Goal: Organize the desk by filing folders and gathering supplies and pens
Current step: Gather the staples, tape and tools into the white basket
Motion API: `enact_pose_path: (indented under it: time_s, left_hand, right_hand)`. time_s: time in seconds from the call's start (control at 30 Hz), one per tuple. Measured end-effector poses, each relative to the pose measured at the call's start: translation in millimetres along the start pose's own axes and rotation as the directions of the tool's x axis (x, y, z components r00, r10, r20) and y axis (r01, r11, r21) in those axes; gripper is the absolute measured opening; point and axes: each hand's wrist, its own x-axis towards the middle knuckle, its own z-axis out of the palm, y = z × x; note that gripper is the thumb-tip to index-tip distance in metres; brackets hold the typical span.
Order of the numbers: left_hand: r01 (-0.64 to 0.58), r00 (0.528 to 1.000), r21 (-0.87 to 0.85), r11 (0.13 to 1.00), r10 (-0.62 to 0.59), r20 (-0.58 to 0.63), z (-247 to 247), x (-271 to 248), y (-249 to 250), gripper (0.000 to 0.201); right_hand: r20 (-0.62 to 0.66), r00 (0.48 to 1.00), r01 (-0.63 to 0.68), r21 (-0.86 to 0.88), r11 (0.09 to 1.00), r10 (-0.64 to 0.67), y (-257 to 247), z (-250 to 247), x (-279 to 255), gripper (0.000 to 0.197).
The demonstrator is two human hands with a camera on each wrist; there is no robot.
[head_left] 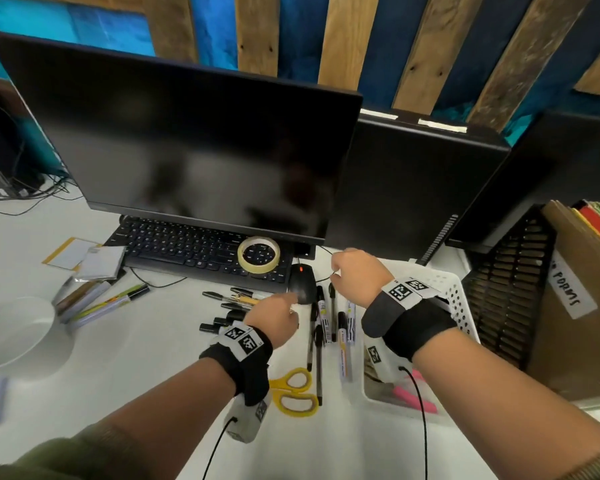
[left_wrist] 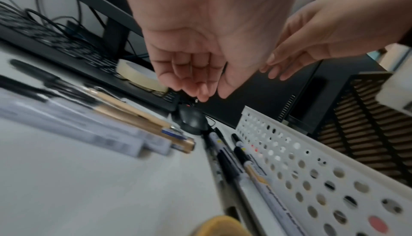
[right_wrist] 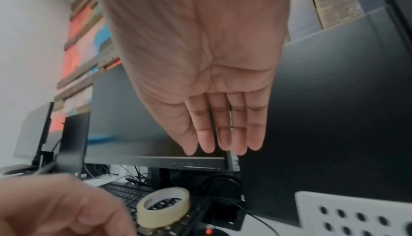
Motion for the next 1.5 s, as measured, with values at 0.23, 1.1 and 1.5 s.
enact_pose_path:
  time_s: [0.23,1.1,1.5]
  left_hand:
    - [0.047,0.998,0.015,0.999,-0.046,-0.053,-23.1,-21.8,-67.5,0.03]
    - [0.152,0.977,0.12,0.981,-0.131,-0.167,-70.6,-16.8,-174.2,0.036]
    - [0.126,0.956,-0.002,0.992,-0.122,-0.266,-93.8,24.8,-195.6,0.034]
  right_hand:
    - [0.09,0.996,0.006,0.054,0.999,-0.011,-67.7,17.3,-4.7,0.009]
    - [0.507,0.859,-0.06,-0.026,0.998,0.065,-150.9,117.3,-29.3,0.026]
    - [0.471,0.869,-0.165,-0.016,0.986,0.153,-154.5,122.3,-32.9,0.028]
